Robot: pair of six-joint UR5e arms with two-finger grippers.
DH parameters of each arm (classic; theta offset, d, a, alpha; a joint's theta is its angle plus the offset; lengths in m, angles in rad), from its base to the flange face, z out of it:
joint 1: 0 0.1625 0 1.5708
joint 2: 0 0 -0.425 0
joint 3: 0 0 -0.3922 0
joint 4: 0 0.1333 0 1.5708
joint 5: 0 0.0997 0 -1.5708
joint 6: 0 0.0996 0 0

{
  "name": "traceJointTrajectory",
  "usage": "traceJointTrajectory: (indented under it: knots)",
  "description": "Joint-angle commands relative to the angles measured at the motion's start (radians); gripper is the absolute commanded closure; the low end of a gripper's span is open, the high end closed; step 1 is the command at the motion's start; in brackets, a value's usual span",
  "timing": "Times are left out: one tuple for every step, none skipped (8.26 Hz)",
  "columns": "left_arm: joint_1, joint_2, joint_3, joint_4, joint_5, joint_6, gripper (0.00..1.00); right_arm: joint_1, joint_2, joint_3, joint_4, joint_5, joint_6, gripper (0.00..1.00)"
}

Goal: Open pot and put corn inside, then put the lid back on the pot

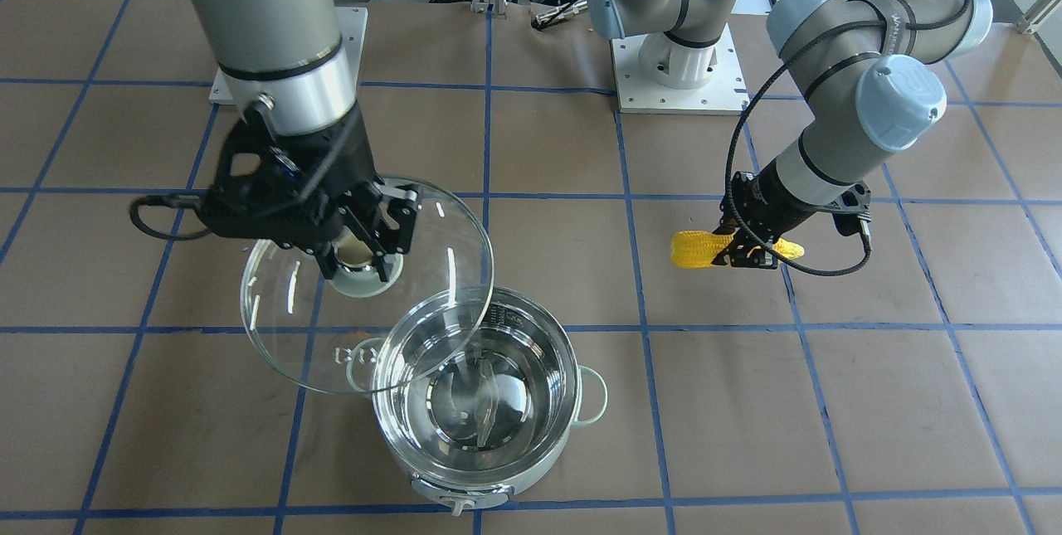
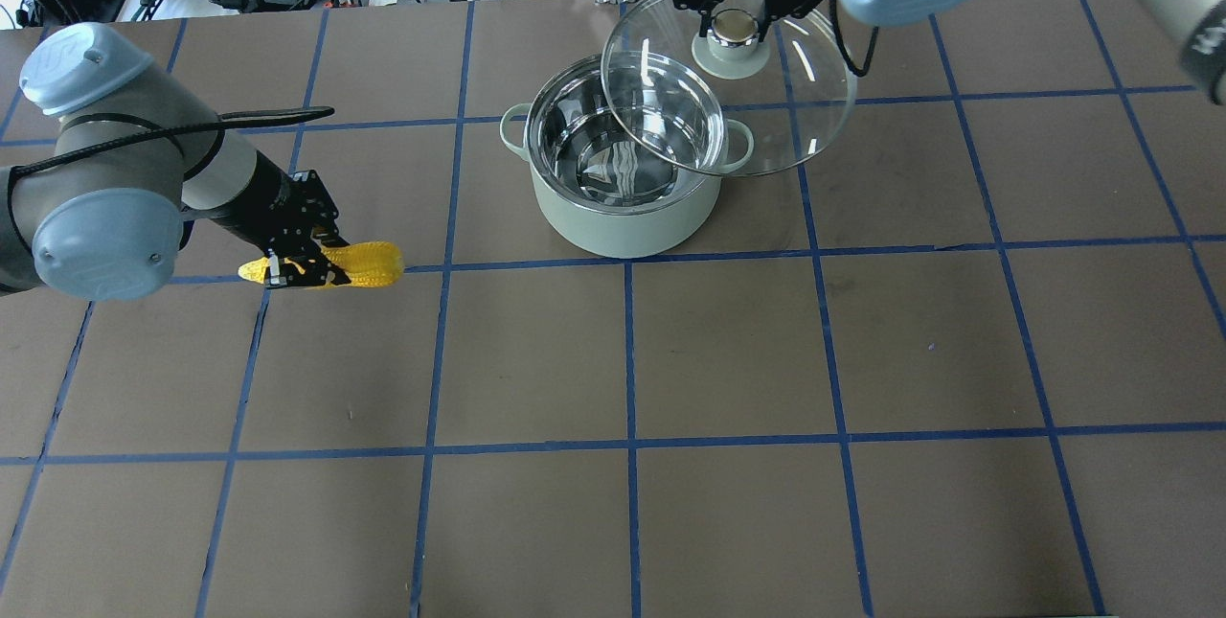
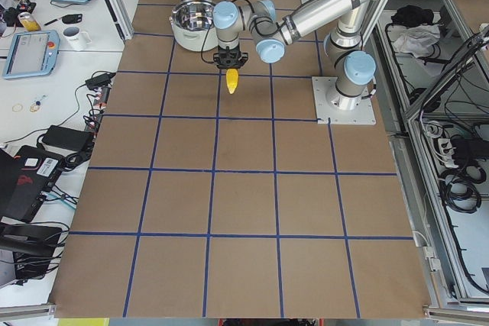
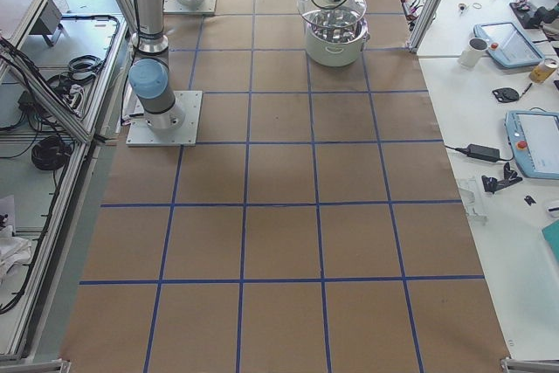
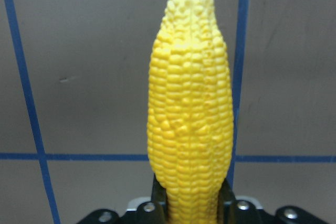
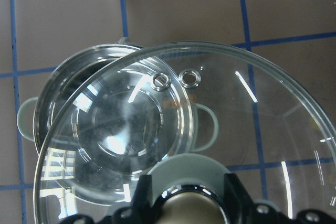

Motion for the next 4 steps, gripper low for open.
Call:
traceJointTrajectory:
  knots:
    - [-0.15, 0.003, 0.044, 0.026, -0.112, -0.116, 1.0, -0.1, -0.218, 0.102, 0.21, 0.018, -0.167, 0.64]
    - [-0.182, -0.003, 0.084, 0.075, -0.121, -0.179, 1.0, -0.106, -0.266, 0.151, 0.259, 0.015, -0.187, 0.66]
    - [-0.216, -0.013, 0.116, 0.08, -0.139, -0.216, 1.0, -0.113, -0.276, 0.185, 0.255, 0.015, -0.204, 0.66]
    - [-0.239, -0.034, 0.164, 0.081, -0.18, -0.231, 1.0, -0.12, -0.277, 0.19, 0.244, 0.017, -0.206, 0.66]
